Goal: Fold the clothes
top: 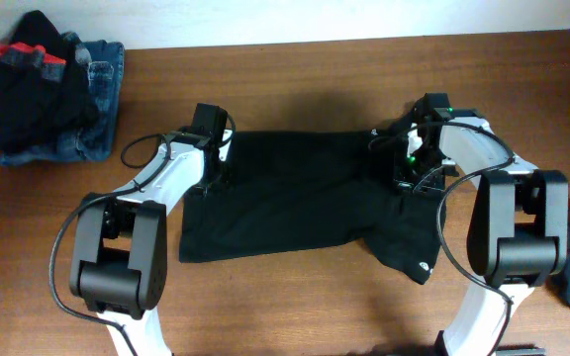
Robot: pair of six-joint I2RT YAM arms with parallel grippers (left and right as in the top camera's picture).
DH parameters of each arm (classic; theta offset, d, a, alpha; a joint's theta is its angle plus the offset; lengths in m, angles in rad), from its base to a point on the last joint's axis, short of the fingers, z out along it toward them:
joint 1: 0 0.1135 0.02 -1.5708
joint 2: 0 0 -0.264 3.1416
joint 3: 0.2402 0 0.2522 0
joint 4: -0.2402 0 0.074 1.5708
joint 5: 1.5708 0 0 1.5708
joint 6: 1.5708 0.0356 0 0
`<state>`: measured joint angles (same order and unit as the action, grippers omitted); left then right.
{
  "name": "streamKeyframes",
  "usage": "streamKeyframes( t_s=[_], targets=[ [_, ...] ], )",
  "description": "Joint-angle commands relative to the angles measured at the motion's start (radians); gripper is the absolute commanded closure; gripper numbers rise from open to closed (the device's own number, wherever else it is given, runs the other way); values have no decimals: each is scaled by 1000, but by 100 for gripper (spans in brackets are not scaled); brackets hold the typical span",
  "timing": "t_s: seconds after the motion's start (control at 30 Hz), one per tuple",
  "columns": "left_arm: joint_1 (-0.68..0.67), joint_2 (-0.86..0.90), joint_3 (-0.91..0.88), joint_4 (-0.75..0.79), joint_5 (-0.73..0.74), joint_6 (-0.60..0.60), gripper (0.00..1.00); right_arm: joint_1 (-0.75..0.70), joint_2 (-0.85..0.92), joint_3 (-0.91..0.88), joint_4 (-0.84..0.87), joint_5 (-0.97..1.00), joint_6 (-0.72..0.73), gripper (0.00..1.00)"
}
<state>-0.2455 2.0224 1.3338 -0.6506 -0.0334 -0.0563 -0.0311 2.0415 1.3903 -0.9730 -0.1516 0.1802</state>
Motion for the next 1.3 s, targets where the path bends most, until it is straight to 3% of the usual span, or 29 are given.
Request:
streamKeyframes(
  t_s=[0.0,0.17,0.47,0.77,1.03,1.07,1.1,1.13,1.17,1.2,1.23,1.27],
  targets=[
    [1,25,6,-11,11,5,83,-4,-21,36,-24,5,-3,96],
    [2,25,6,-17,11,5,83,-4,-21,121,-92,6,-3,96],
    [2,25,6,-40,11,5,99,-4,-21,210,-112,6,-3,96],
    [2,25,6,-71,42,5,99,-75,-21,219,17,-11,58,96],
    [2,11,32,-156,124,5,99,-119,-21,219,107,-216,61,96],
    [2,5,39,-171,124,5,96,-117,-21,219,108,-219,61,96],
    [2,-2,47,-191,124,5,88,-117,-21,219,107,-219,61,96],
    [2,-10,54,-210,124,5,73,-114,-21,219,106,-219,61,96],
    [2,-17,58,-227,124,4,44,-114,-21,219,106,-219,61,96],
    [2,-24,61,-247,125,4,22,-112,-21,219,106,-219,61,96],
    [2,-32,63,-266,126,4,8,-109,-21,219,106,-219,61,96],
    [2,-40,63,-285,128,0,2,-106,-21,219,106,-219,61,96]
  ],
)
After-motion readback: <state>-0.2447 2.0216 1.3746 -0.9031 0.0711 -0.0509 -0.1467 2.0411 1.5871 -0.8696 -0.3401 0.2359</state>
